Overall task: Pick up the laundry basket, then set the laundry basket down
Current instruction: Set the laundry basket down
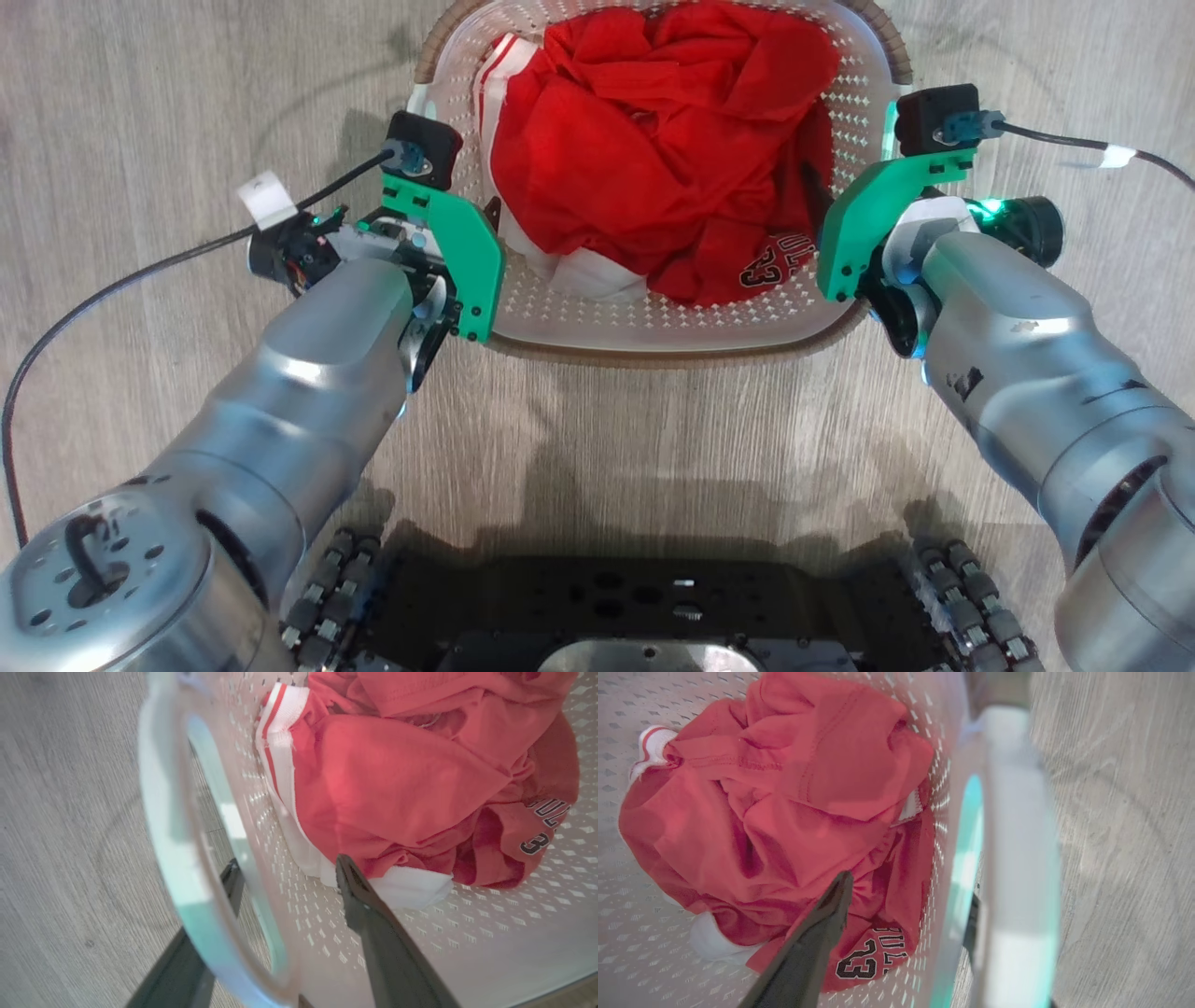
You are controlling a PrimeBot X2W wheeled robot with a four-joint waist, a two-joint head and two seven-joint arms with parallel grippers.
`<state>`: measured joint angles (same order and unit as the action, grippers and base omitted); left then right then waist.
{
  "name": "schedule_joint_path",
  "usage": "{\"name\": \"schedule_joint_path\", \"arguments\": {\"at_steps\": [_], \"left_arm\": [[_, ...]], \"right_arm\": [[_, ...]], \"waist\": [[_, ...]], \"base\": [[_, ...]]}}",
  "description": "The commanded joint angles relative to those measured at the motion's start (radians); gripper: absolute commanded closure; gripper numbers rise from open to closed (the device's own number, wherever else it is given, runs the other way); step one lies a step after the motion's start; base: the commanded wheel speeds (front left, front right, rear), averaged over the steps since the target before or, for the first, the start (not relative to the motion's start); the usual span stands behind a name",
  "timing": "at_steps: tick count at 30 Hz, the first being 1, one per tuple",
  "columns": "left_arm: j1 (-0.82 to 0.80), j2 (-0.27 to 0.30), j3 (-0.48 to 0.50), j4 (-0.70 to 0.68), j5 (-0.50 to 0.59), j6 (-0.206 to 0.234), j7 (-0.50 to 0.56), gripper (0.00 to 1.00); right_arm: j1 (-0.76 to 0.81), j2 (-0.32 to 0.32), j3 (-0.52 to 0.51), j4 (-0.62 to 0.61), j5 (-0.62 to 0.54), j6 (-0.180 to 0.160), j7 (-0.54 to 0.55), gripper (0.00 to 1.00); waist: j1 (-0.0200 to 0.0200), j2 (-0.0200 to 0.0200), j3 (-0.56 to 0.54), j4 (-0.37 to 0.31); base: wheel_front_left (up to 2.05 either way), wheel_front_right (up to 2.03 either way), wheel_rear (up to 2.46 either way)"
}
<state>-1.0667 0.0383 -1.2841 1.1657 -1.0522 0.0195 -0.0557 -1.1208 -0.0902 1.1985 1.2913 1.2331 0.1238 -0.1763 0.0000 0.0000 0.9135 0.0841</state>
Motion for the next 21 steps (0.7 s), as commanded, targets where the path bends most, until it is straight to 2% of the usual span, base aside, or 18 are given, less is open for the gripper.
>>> {"name": "schedule_joint_path", "arguments": {"at_steps": [1,12,21], "left_arm": [[0.0,0.012,0.005,-0.009,-0.002,0.009,-0.016,0.0],[0.048,0.012,0.004,0.001,0.011,0.028,0.011,0.0],[0.144,0.012,0.005,0.007,-0.006,0.04,0.015,0.0]], "right_arm": [[0.06,0.016,0.004,-0.005,0.0,0.007,-0.005,0.0],[0.098,0.017,0.002,-0.002,0.009,0.007,0.027,0.0],[0.184,0.012,-0.023,-0.001,0.028,0.007,0.049,0.0]], "waist": [[0.0,0.0,-0.002,0.0],[0.0,0.0,-0.1,-0.008],[0.0,0.0,-0.296,-0.023]], "base": [[0.0,0.0,0.0],[0.0,0.0,0.0],[0.0,0.0,0.0]]}}
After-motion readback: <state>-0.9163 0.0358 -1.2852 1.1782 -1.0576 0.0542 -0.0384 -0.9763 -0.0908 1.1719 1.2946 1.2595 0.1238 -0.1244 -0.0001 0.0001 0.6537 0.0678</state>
